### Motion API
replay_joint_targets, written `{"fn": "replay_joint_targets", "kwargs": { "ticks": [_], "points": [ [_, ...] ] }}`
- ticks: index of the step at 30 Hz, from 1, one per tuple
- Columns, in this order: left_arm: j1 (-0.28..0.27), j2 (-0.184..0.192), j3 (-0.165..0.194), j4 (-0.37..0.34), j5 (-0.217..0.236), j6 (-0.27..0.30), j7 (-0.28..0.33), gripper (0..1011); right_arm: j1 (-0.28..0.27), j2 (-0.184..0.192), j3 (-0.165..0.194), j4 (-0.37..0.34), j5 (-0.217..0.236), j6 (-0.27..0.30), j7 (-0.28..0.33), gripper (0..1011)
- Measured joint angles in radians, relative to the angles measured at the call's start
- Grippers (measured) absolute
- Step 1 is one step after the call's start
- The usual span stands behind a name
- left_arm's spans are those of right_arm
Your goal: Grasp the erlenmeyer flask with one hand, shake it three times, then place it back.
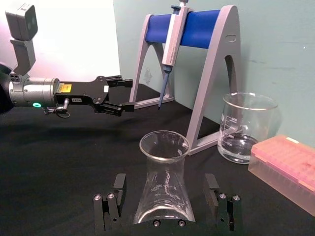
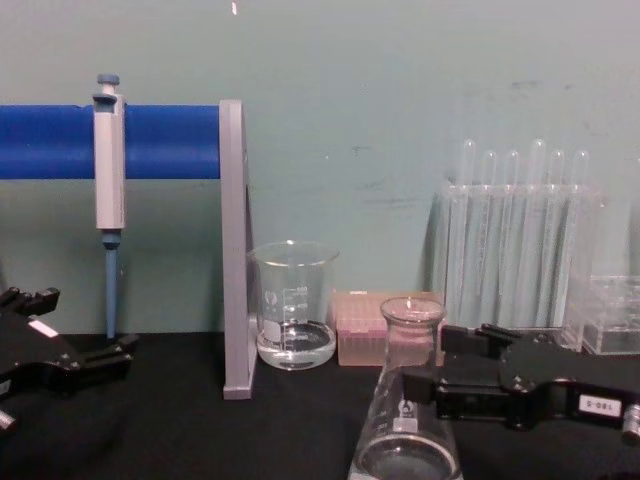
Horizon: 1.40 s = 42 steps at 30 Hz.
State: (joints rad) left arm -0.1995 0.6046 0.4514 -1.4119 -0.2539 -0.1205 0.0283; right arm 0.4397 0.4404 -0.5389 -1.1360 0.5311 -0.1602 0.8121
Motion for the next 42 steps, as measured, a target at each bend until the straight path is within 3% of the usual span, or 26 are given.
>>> {"fn": "replay_joint_targets", "kwargs": {
  "ticks": [18,42],
  "points": [
    [0.0,0.0,0.0,0.0,0.0,0.0,0.0,1001,0.069,-0.05,-0.02,0.092,-0.019,-0.03,0.038,1000],
    [0.0,0.0,0.0,0.0,0.0,0.0,0.0,1001,0.067,-0.059,-0.014,0.096,0.0,-0.036,0.05,1000]
  ]
}}
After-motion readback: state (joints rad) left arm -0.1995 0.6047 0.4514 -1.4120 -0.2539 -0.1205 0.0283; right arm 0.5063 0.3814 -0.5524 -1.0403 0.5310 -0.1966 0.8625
